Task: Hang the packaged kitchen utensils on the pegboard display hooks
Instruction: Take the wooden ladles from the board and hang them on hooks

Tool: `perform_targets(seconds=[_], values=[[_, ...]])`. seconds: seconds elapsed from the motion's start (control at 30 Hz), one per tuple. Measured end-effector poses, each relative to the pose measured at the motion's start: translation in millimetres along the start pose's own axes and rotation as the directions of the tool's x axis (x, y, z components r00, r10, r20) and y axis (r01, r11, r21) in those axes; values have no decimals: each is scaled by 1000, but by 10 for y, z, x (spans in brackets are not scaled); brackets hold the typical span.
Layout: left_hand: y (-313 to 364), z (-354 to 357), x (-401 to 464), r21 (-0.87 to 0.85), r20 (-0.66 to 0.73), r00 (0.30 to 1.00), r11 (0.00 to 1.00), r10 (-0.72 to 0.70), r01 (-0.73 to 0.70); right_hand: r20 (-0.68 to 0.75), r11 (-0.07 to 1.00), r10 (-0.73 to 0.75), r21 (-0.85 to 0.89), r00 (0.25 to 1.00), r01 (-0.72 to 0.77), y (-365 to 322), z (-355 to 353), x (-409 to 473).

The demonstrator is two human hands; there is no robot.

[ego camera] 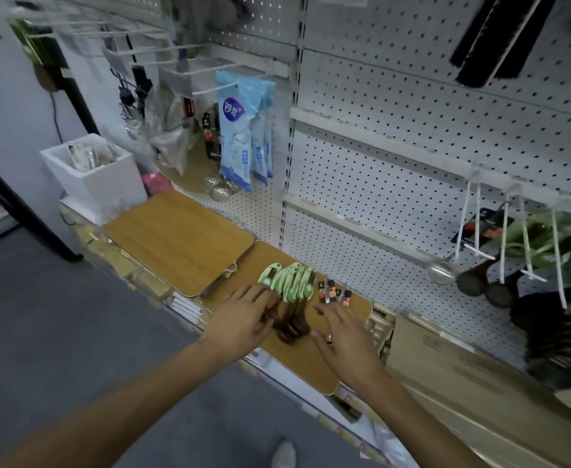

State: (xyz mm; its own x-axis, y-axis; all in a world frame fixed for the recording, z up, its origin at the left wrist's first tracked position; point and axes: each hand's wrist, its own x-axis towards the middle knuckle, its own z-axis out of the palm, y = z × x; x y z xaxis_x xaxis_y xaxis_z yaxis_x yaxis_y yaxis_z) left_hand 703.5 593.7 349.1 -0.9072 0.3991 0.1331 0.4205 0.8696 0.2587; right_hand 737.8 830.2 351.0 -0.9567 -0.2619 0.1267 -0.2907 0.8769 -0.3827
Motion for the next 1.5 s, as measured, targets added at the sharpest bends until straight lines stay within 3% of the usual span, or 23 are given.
perform_targets(seconds=[0.37, 0.73, 1.07, 1.3, 1.5], values=[[-390, 286, 429, 14, 64, 996, 998, -61, 60, 95, 998, -5, 64, 995, -1, 115, 446, 607], [-1435, 871, 947, 20, 160, 981, 994, -113, 111, 140, 989, 123, 67, 982, -134, 189, 1437, 1258], [-2284, 2119, 1322, -61, 251, 960, 987, -127, 147, 245, 927, 307, 140, 920, -347, 503, 2838, 1861], [-2635, 3087, 1340, -134, 322, 913, 943, -248, 303, 245, 837, 468, 187, 849, -515, 919, 3719, 2364], [-2909, 3644, 1665, -108, 374, 903, 957, -212, 270, 281, 850, 496, 36, 822, -525, 1049, 4295, 2615]])
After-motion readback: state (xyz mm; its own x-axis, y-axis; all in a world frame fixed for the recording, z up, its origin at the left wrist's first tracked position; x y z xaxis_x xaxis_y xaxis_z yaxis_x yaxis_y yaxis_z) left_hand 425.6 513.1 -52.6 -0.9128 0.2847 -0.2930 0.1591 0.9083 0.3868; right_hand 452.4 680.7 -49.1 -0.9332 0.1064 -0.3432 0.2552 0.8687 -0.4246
